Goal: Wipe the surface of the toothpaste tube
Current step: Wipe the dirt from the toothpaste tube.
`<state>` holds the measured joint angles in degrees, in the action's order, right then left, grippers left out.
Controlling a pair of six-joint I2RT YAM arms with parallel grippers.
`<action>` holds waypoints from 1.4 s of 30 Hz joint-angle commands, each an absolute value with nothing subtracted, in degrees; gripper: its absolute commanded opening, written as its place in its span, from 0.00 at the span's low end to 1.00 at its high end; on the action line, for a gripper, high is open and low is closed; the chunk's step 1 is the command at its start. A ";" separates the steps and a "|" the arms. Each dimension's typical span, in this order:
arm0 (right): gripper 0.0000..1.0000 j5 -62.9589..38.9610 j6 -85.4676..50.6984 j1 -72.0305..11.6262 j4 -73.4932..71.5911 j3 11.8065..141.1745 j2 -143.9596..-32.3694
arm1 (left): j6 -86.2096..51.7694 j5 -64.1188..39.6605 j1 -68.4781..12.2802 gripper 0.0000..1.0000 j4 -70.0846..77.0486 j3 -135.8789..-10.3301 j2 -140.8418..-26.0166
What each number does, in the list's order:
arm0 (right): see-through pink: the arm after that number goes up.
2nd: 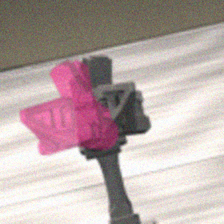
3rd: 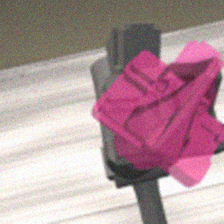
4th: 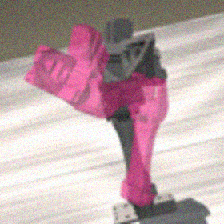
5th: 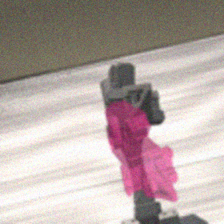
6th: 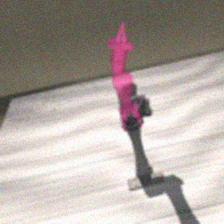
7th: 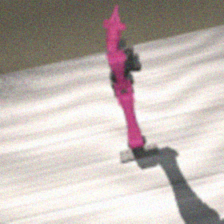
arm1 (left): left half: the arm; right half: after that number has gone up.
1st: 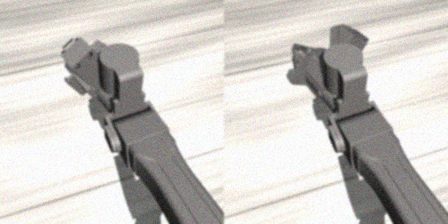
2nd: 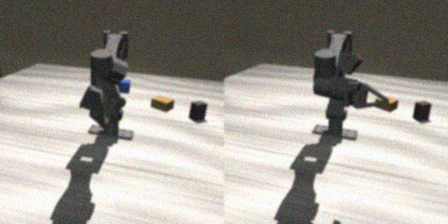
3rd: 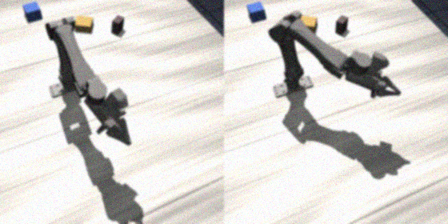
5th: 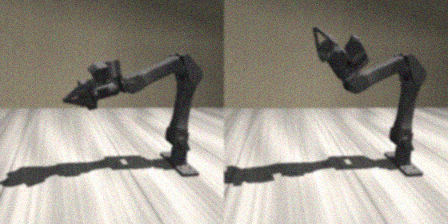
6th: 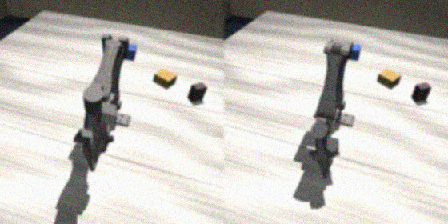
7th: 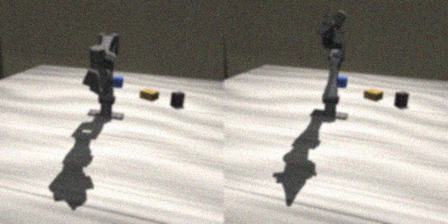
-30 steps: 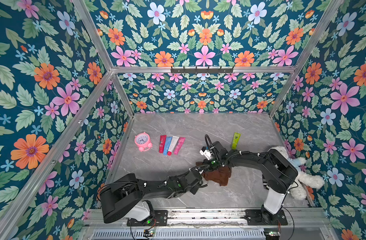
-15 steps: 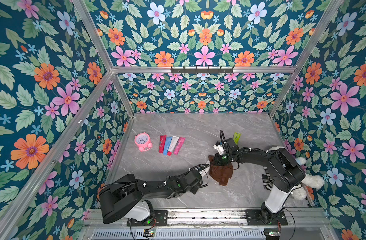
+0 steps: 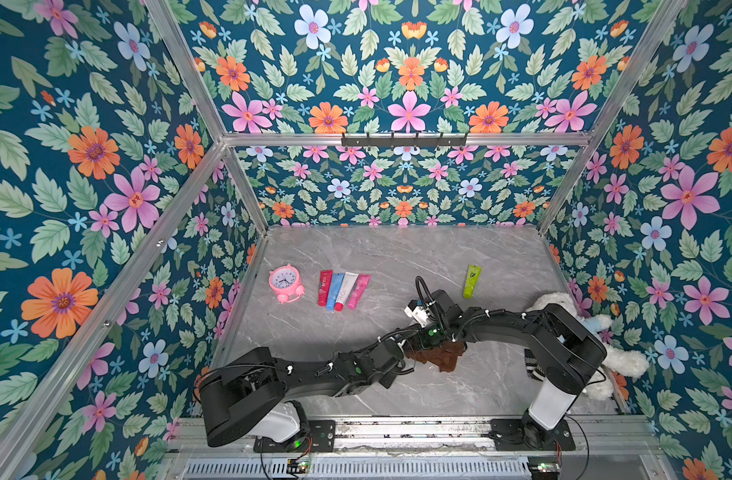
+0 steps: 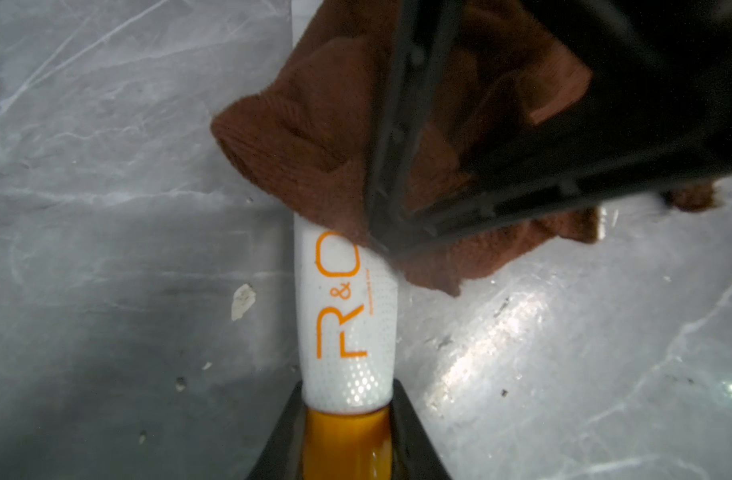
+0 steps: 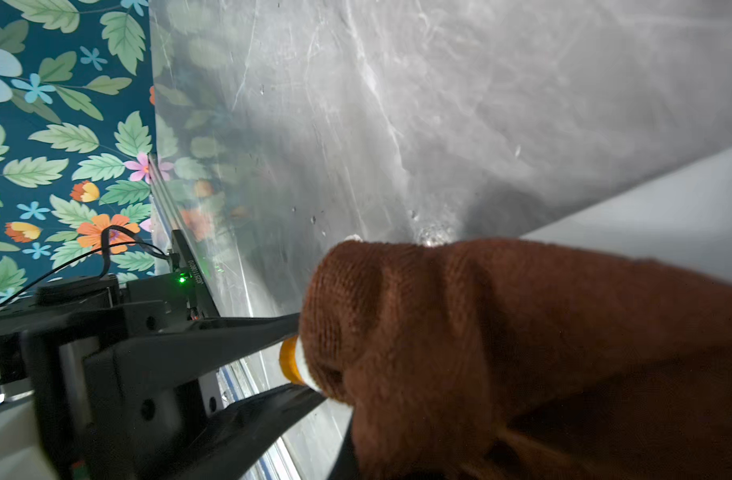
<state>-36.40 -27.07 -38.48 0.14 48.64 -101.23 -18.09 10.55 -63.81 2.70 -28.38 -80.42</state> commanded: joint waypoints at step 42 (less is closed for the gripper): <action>0.00 -23.33 -22.95 -29.79 14.91 45.24 -86.96 | -22.04 12.49 -58.54 0.00 3.43 -30.16 -77.75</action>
<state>-23.42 -23.75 -29.67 12.29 47.29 -89.52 -19.64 11.05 -60.42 2.76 -29.02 -77.87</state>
